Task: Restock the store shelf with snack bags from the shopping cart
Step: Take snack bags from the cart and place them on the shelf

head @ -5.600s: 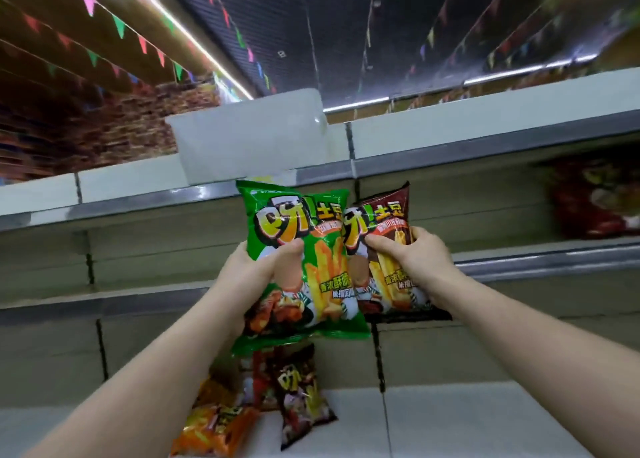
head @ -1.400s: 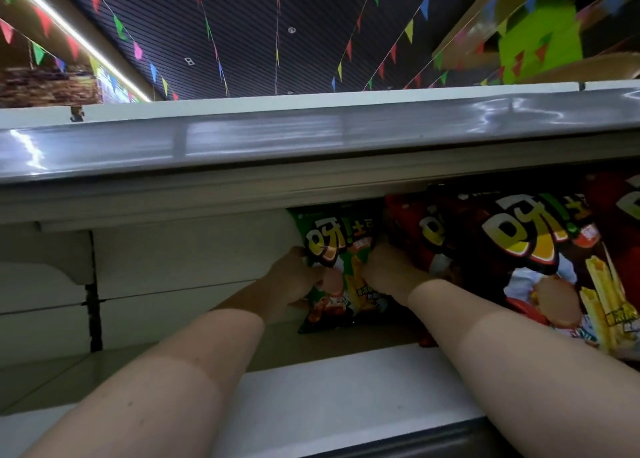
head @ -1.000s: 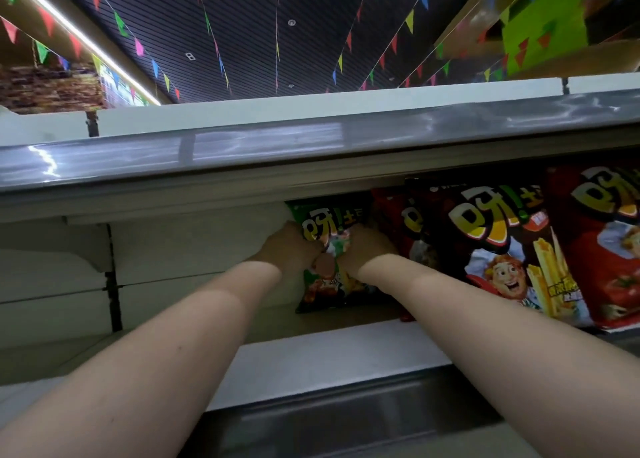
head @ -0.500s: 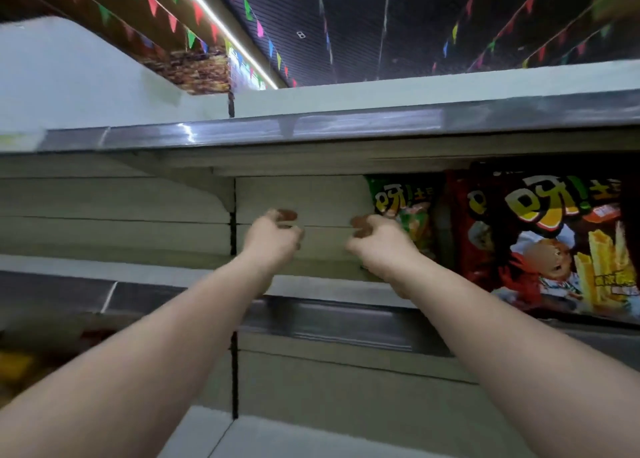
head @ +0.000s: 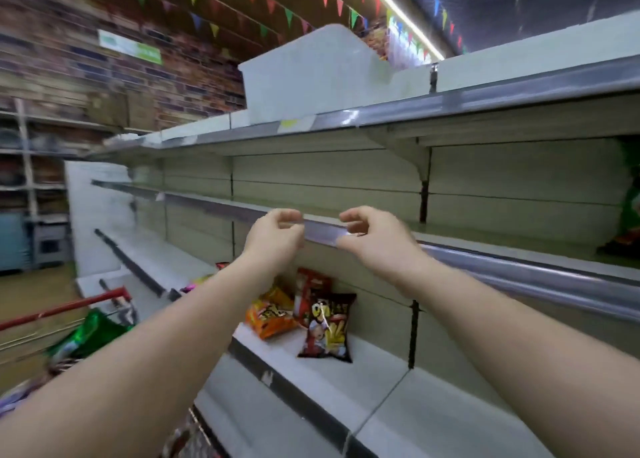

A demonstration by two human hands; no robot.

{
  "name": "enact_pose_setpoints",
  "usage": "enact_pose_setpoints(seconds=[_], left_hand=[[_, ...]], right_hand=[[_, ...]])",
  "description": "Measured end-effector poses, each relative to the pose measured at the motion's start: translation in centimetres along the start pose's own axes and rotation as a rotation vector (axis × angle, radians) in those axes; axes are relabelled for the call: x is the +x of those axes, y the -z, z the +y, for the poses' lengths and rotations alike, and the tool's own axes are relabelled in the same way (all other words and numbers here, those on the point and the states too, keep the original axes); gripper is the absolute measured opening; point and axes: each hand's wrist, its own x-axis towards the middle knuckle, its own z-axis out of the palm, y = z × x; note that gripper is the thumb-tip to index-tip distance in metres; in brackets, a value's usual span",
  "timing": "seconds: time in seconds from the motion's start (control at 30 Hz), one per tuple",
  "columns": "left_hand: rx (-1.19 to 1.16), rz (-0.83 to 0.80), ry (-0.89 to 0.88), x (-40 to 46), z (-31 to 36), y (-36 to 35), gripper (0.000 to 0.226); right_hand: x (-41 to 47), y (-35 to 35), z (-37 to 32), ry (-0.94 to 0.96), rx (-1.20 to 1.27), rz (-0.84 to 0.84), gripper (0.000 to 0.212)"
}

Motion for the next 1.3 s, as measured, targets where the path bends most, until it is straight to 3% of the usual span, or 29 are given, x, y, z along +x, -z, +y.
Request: enact_pose_setpoints(seconds=[0.33,0.6,0.9,1.3], left_hand=[[0.057,0.155,0.206,3.3,-12.2,18.3,0.017],[0.099,0.227,0.424,3.7,-22.1,27.8,0.022],[0.173,0.37,0.74,3.6,-33.5,32.2,0.02],[0.079,0.523,1.088,8.2,-46.0,31.0,0.006]], right_hand=[[3.3,-21.3,-6.5,-0.005,0.135,-0.266,0.04],[4.1,-35.7,-6.9,-0.121,0.214,-0.476,0.042],[6.0,-48.6,-2.4,-0.204,0.177,-0.779,0.043],[14.4,-63.8,4.6,-0.19,0.06,-1.084,0.046]])
